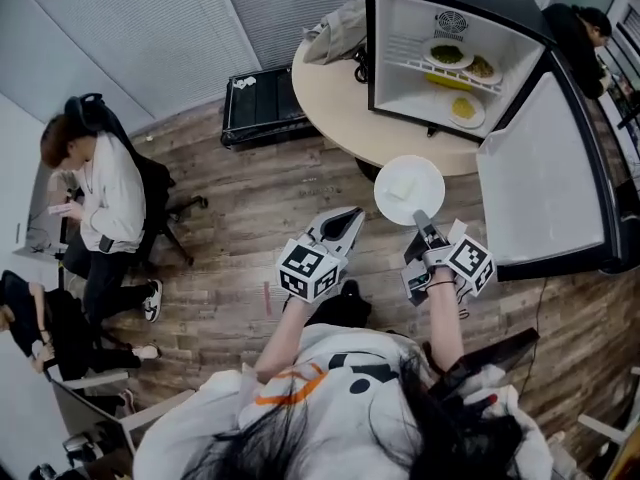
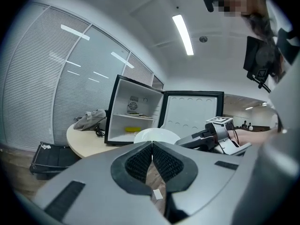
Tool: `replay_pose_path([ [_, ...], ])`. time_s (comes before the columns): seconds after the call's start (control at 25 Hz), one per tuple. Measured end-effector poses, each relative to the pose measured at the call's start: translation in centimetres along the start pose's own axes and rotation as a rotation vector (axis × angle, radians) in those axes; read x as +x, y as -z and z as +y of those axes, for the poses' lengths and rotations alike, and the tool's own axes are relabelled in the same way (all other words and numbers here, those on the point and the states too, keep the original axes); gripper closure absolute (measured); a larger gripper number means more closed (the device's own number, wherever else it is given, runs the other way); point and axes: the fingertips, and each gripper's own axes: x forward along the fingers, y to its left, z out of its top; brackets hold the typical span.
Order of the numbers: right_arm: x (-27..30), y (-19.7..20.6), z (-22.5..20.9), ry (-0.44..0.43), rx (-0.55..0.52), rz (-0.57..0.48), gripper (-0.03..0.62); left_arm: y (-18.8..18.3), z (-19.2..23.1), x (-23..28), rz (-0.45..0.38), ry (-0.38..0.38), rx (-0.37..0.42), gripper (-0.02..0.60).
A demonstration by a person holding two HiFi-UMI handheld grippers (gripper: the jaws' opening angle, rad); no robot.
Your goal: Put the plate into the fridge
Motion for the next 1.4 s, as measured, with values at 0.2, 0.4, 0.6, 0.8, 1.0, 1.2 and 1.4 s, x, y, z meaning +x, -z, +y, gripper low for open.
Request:
replay_pose_path([
  [0.2,3.2,0.2,1.6,-0.003,0.008,-0.027,0.568,-0.9,3.7,0.6,-0.010,0.029,-0.009,0.571],
  [0.4,4.9,0.2,2.6,0.012,0.000,-0.065,0.568,-1.5,5.8,1.4,-0.011,0.080,-0.003,0.571],
  [0.6,5.7,-0.2,2.9,0.016,0.001,-0.090,0.568,-1.8,6.7,2.6,-0.020,0.120,-0.022,0.571],
  [0.8,6.1,-0.9,2.5,0.027,0.005,-0.103,0.568,-1.5,6.6,4.1,-0.007,0.152,-0.032,0.571],
  [1.0,6.6,-1.6,1.8,0.068,-0.014,-0.098,0.568,-1.0,6.9,5.1,0.009,0.160,-0.041,0.571],
  [1.2,8.4,-3.4,1.6,0.065,-0.004,-0.099,0.568,-1.6,8.2,6.8,0.009,0.145,-0.037,0.571],
  [1.4,10.7,-6.5,2.2,0.033,-0.002,-0.109,0.568,-3.0,9.6,9.6,-0.001,0.134,-0.025,0.571],
])
